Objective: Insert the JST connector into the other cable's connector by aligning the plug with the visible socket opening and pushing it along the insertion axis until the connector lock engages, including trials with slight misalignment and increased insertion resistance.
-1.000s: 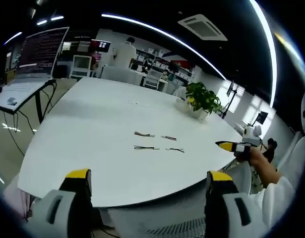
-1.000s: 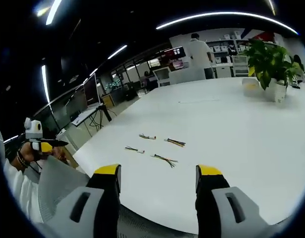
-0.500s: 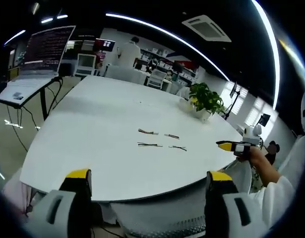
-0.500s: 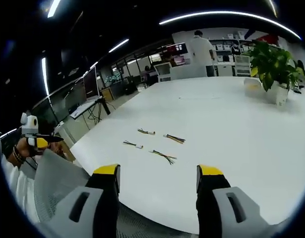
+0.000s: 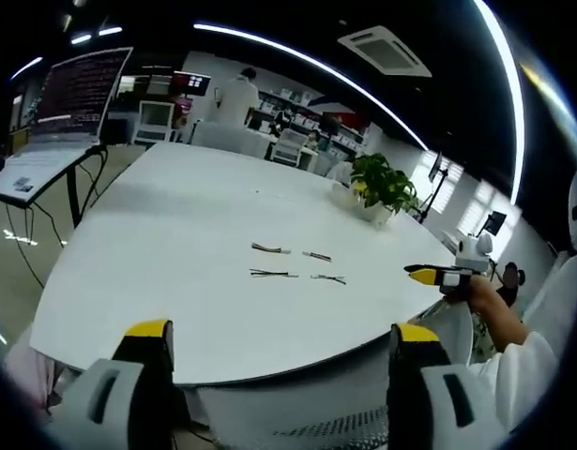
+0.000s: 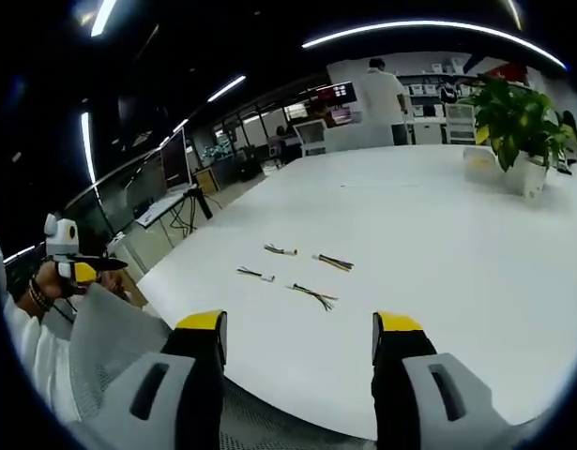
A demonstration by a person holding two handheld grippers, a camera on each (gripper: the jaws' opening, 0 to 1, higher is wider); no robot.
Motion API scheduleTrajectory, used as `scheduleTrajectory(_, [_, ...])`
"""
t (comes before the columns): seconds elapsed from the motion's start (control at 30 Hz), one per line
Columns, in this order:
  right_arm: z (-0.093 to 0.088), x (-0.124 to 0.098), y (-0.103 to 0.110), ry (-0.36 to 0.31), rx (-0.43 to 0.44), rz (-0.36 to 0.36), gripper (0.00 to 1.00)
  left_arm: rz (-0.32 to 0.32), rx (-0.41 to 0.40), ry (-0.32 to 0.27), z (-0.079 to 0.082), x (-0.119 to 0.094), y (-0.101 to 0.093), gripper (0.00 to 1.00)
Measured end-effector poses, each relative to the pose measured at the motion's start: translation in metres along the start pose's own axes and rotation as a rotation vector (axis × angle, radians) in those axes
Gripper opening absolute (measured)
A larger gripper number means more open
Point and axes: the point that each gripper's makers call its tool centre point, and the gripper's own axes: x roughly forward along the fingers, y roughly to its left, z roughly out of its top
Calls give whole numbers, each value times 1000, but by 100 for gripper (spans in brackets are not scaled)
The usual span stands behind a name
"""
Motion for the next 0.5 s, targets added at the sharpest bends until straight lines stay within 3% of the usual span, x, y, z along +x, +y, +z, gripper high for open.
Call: scheduleTrajectory(0.5, [0,1,-4,3,12,10,61,-24,17,27,2,15,-7,94])
